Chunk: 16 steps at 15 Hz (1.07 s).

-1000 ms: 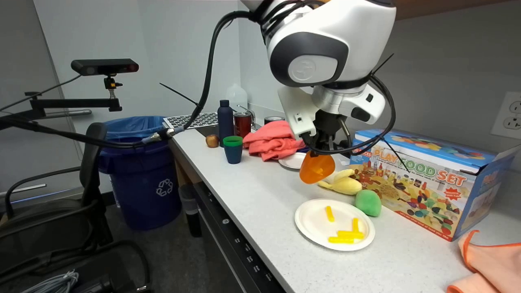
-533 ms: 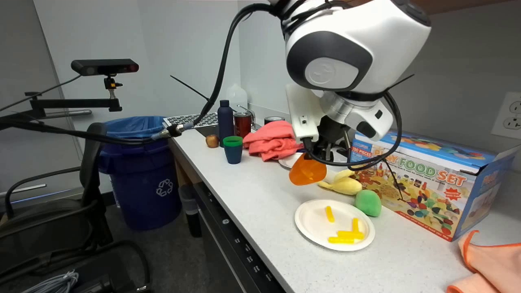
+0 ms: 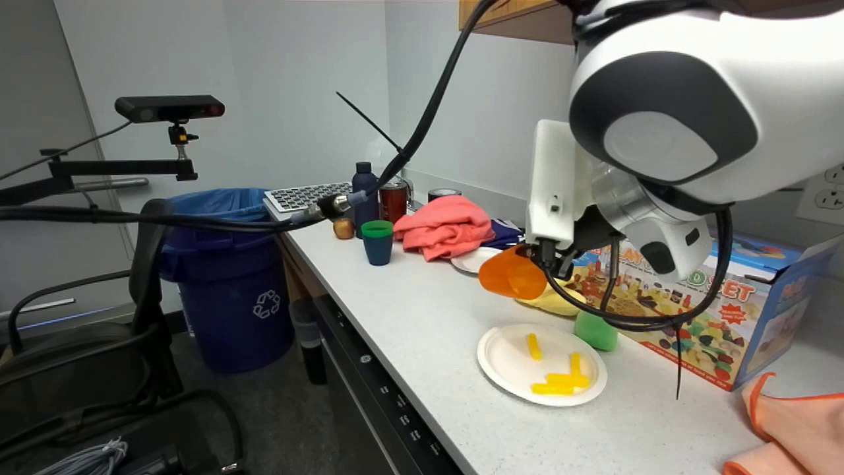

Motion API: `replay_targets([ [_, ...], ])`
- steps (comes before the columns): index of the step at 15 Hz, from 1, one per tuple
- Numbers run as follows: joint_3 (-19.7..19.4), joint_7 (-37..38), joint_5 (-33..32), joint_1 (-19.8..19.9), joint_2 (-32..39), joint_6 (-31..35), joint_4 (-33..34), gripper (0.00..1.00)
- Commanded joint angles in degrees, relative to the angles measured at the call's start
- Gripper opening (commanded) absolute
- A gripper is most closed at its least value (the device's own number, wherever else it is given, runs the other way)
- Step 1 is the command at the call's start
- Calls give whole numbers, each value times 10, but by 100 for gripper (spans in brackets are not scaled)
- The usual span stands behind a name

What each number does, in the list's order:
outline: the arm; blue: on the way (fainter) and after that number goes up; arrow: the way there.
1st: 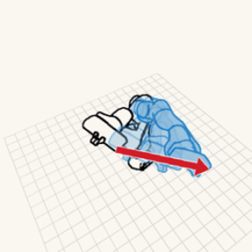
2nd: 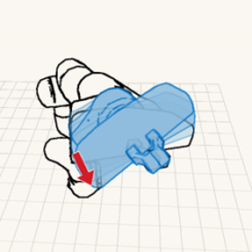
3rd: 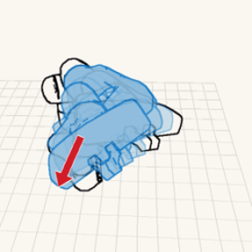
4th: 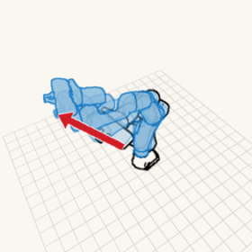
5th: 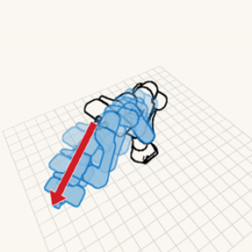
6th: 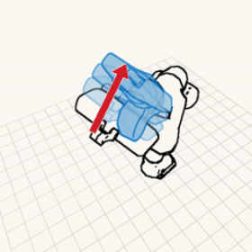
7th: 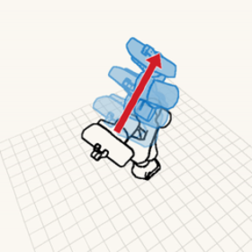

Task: Pour the chips from the orange cup onto the white plate

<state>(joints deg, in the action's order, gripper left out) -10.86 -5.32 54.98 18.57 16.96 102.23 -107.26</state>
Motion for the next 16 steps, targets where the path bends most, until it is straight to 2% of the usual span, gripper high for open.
replay_targets([
  [1,-4,15,65,22,58,-76,55,1],
  [5,-4,36,127,41,111,-137,87,1],
  [11,-8,89,185,67,165,-199,133,1],
  [16,-9,149,217,89,212,-279,178,1],
])
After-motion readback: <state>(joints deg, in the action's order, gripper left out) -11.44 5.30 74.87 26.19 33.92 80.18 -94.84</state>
